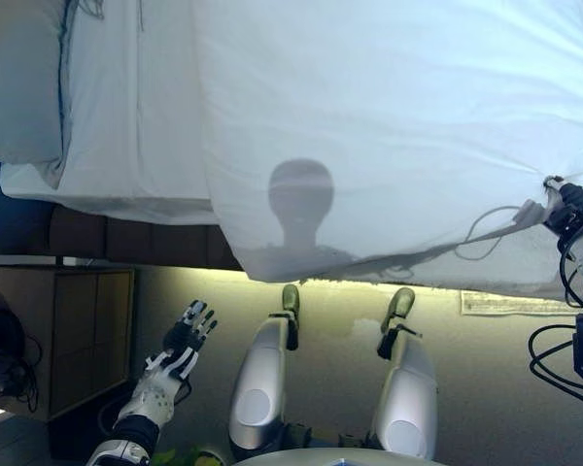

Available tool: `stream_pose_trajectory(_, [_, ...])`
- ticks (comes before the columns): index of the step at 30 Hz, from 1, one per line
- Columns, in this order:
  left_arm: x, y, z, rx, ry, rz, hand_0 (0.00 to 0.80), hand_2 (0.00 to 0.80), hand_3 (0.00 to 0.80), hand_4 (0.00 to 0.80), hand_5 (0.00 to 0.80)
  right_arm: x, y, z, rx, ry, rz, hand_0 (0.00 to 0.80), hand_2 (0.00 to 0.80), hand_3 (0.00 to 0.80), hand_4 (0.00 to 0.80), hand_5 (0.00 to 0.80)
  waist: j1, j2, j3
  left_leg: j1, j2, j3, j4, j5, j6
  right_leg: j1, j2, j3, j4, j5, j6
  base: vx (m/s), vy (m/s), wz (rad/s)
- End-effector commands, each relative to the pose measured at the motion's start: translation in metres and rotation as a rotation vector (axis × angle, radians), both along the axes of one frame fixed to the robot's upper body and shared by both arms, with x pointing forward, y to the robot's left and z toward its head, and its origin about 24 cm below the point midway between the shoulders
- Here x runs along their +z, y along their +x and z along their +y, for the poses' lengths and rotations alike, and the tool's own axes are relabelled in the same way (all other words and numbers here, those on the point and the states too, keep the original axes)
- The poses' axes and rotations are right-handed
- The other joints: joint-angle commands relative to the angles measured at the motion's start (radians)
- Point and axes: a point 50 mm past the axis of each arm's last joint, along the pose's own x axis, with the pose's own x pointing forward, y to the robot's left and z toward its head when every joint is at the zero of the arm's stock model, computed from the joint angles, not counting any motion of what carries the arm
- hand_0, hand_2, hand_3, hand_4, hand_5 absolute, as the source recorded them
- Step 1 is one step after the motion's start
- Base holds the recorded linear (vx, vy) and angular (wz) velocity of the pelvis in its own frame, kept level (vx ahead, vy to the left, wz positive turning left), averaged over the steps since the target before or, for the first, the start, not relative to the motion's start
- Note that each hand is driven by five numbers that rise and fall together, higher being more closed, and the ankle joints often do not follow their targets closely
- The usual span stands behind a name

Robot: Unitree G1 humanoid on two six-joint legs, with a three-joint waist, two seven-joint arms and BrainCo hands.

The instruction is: Make the bed neatly

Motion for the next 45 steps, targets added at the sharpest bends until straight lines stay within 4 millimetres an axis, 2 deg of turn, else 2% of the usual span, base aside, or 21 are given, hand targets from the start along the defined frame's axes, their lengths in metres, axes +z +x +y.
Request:
stream_pose_trajectory(1, [-0.010,-0.026,0.024,0.033,0.071,0.073,0.000,0.000,0.000,0.000,0.000,0.019,-0.011,-0.015,0.069,-0.093,-0.055,0.800,0.800,0.800,0.800,0.800,-0.006,-0.073,-0.065,0.019,0.040,0.020,-0.026,0.053,-0.032,0.081,-0.009,-0.062,0.088,-0.125,0.017,0.110,0.054,-0.05])
stream_pose_trajectory(8, [-0.003,-0.016,0.031,0.042,0.100,0.051,0.000,0.000,0.000,0.000,0.000,-0.001,-0.006,0.001,0.173,-0.076,-0.031,0.800,0.800,0.800,0.800,0.800,-0.017,-0.115,-0.132,0.129,0.074,0.041,-0.071,0.058,-0.046,0.217,0.012,-0.076,-0.021,-0.100,0.018,0.089,0.031,-0.03])
stream_pose_trajectory(10, [0.000,-0.010,0.030,0.021,0.104,0.034,0.000,0.000,0.000,0.000,0.000,-0.008,-0.003,0.007,0.186,-0.060,-0.022,0.800,0.800,0.800,0.800,0.800,-0.019,-0.124,-0.154,0.159,0.074,0.056,-0.111,0.090,-0.038,0.255,0.016,-0.089,-0.071,-0.067,0.013,0.026,0.018,-0.06])
stream_pose_trajectory(16, [0.014,0.012,0.023,-0.050,0.142,-0.027,0.000,0.000,0.000,0.000,0.000,-0.036,0.000,0.028,0.231,0.003,0.025,0.800,0.800,0.800,0.800,0.800,-0.028,-0.145,-0.247,0.283,0.064,0.070,-0.239,0.116,-0.038,0.383,0.037,-0.090,-0.199,-0.031,0.033,0.127,0.015,-0.04])
stream_pose_trajectory(22, [0.049,0.055,0.014,-0.058,0.205,-0.155,0.000,0.000,0.000,0.000,0.000,-0.063,0.007,0.056,0.244,0.075,0.052,0.800,0.800,0.800,0.800,0.800,-0.031,-0.152,-0.347,0.392,0.053,0.084,-0.356,0.137,-0.037,0.476,0.053,-0.104,-0.291,0.003,0.048,0.143,-0.011,-0.03])
stream_pose_trajectory(25, [0.065,0.077,0.001,-0.076,0.185,-0.205,0.000,0.000,0.000,0.000,0.000,-0.071,0.014,0.074,0.247,0.116,0.055,0.800,0.800,0.800,0.800,0.800,-0.034,-0.155,-0.388,0.428,0.051,0.083,-0.398,0.145,-0.035,0.509,0.064,-0.110,-0.316,0.008,0.047,0.114,-0.032,0.01])
stream_pose_trajectory(27, [0.072,0.089,-0.017,-0.127,0.152,-0.221,0.000,0.000,0.000,0.000,0.000,-0.075,0.019,0.087,0.250,0.141,0.049,0.800,0.800,0.800,0.800,0.800,-0.039,-0.155,-0.405,0.451,0.048,0.078,-0.428,0.150,-0.034,0.529,0.072,-0.114,-0.327,0.007,0.046,0.061,-0.026,0.05])
stream_pose_trajectory(30, [0.074,0.098,-0.046,-0.235,0.057,-0.215,0.000,0.000,0.000,0.000,0.000,-0.079,0.025,0.104,0.258,0.161,0.040,0.800,0.800,0.800,0.800,0.800,-0.048,-0.154,-0.421,0.468,0.044,0.071,-0.451,0.149,-0.032,0.550,0.080,-0.119,-0.340,0.007,0.046,0.036,-0.012,0.04])
stream_pose_trajectory(31, [0.071,0.099,-0.061,-0.289,-0.019,-0.196,0.000,0.000,0.000,0.000,0.000,-0.081,0.027,0.111,0.260,0.174,0.043,0.800,0.800,0.800,0.800,0.800,-0.051,-0.154,-0.428,0.471,0.041,0.066,-0.452,0.146,-0.031,0.560,0.083,-0.121,-0.344,0.009,0.047,0.000,0.000,0.00])
stream_pose_trajectory(34, [0.066,0.097,-0.085,-0.389,-0.169,-0.143,0.000,0.000,0.000,0.000,0.000,-0.083,0.030,0.120,0.263,0.185,0.052,0.800,0.800,0.800,0.800,0.800,-0.058,-0.153,-0.439,0.477,0.036,0.060,-0.452,0.140,-0.028,0.573,0.086,-0.120,-0.351,0.010,0.047,0.039,-0.002,0.04])
stream_pose_trajectory(35, [0.062,0.092,-0.099,-0.436,-0.266,-0.107,0.000,0.000,0.000,0.000,0.000,-0.085,0.032,0.125,0.266,0.186,0.060,0.800,0.800,0.800,0.800,0.800,-0.062,-0.154,-0.445,0.480,0.034,0.060,-0.452,0.137,-0.026,0.579,0.089,-0.119,-0.354,0.011,0.047,0.042,-0.007,-0.01])
stream_pose_trajectory(40, [0.049,0.074,-0.131,-0.519,-0.543,0.041,0.000,0.000,0.000,0.000,0.000,-0.092,0.034,0.140,0.287,0.196,0.076,0.800,0.800,0.800,0.800,0.800,-0.069,-0.160,-0.455,0.495,0.031,0.067,-0.452,0.127,-0.022,0.593,0.092,-0.113,-0.360,0.009,0.046,0.046,-0.020,0.00])
stream_pose_trajectory(41, [0.044,0.065,-0.141,-0.526,-0.664,0.078,0.000,0.000,0.000,0.000,0.000,-0.095,0.035,0.145,0.295,0.203,0.079,0.800,0.800,0.800,0.800,0.800,-0.070,-0.164,-0.458,0.500,0.030,0.068,-0.452,0.122,-0.020,0.597,0.094,-0.112,-0.364,0.009,0.046,0.062,-0.039,0.00])
stream_pose_trajectory(43, [0.043,0.054,-0.156,-0.488,-0.882,0.137,0.000,0.000,0.000,0.000,0.000,-0.099,0.034,0.149,0.300,0.209,0.087,0.800,0.800,0.800,0.800,0.800,-0.072,-0.170,-0.460,0.507,0.030,0.071,-0.452,0.115,-0.018,0.605,0.096,-0.109,-0.369,0.009,0.045,0.054,-0.042,-0.01])
stream_pose_trajectory(45, [0.041,0.046,-0.167,-0.451,-1.025,0.153,0.000,0.000,0.000,0.000,0.000,-0.106,0.032,0.154,0.302,0.218,0.099,0.800,0.800,0.800,0.800,0.800,-0.073,-0.179,-0.463,0.513,0.032,0.075,-0.452,0.109,-0.018,0.609,0.096,-0.105,-0.373,0.009,0.045,0.052,-0.053,-0.05])
